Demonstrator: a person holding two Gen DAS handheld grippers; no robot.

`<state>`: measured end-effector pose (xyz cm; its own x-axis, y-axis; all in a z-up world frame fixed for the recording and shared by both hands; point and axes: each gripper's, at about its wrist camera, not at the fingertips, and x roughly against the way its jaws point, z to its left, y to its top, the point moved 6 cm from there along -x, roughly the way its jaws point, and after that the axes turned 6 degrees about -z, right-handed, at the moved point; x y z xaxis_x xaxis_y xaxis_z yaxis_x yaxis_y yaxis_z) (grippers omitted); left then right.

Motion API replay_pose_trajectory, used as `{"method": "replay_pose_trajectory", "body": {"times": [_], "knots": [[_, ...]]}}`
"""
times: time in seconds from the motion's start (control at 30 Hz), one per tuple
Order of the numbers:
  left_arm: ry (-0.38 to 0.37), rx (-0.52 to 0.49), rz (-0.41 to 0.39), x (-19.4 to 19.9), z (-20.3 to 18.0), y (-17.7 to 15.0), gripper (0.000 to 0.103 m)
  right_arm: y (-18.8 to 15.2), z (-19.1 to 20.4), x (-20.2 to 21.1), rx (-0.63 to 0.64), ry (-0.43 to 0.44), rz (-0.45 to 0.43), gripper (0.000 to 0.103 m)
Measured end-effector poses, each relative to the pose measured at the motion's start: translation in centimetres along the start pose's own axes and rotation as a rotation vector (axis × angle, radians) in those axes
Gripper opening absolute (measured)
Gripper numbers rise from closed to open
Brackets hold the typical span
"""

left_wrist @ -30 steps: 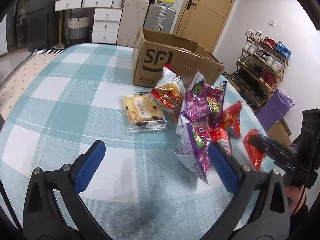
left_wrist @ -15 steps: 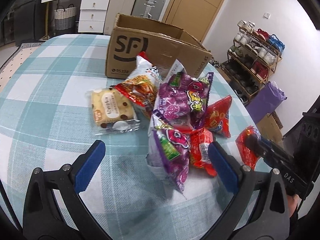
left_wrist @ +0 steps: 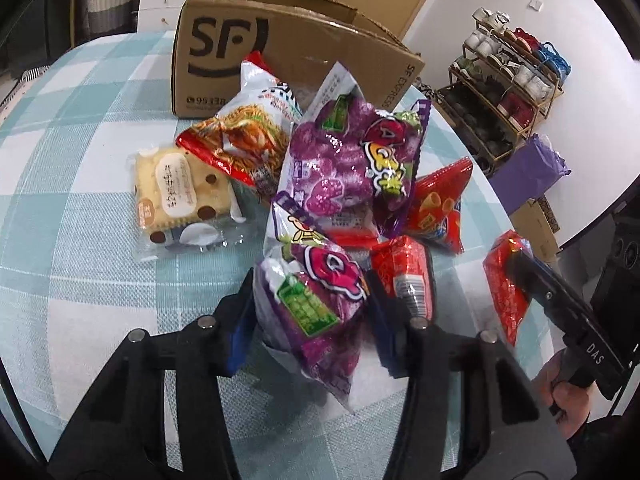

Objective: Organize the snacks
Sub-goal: 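Close the left gripper on the purple grape candy bag while the right holds the red cookie pack, then lift the purple bag and red cookie pack and carry both toward the cardboard box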

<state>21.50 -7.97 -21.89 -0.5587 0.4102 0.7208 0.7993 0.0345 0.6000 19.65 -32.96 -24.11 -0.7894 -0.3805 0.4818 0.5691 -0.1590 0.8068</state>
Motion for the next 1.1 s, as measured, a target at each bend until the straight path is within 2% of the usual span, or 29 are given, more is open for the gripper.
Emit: {"method": "replay_pose_trajectory", "body": {"times": [0.17,0.3,0.87,1.1], "knots": [[0.022,-0.021,-0.009,0.2,0.0,0.4,0.04,0.0,0.0,0.0,0.0,-0.003,0.0,0.036],[0.018,0.0,-0.028,0.8,0.8,0.5,0.036,0.0,-0.1,0.0,-0.001,-0.008,0.0,0.036],[0.001,0.006,-0.076,5.5,2.0,-1.2,0.036,0.0,0.0,0.2,0.01,-0.036,-0.013,0.036],[0.022,-0.008,-0.106,7.7,2.5,-1.4,0.036,0.0,0.4,0.2,0.014,-0.034,-0.017,0.036]]}}
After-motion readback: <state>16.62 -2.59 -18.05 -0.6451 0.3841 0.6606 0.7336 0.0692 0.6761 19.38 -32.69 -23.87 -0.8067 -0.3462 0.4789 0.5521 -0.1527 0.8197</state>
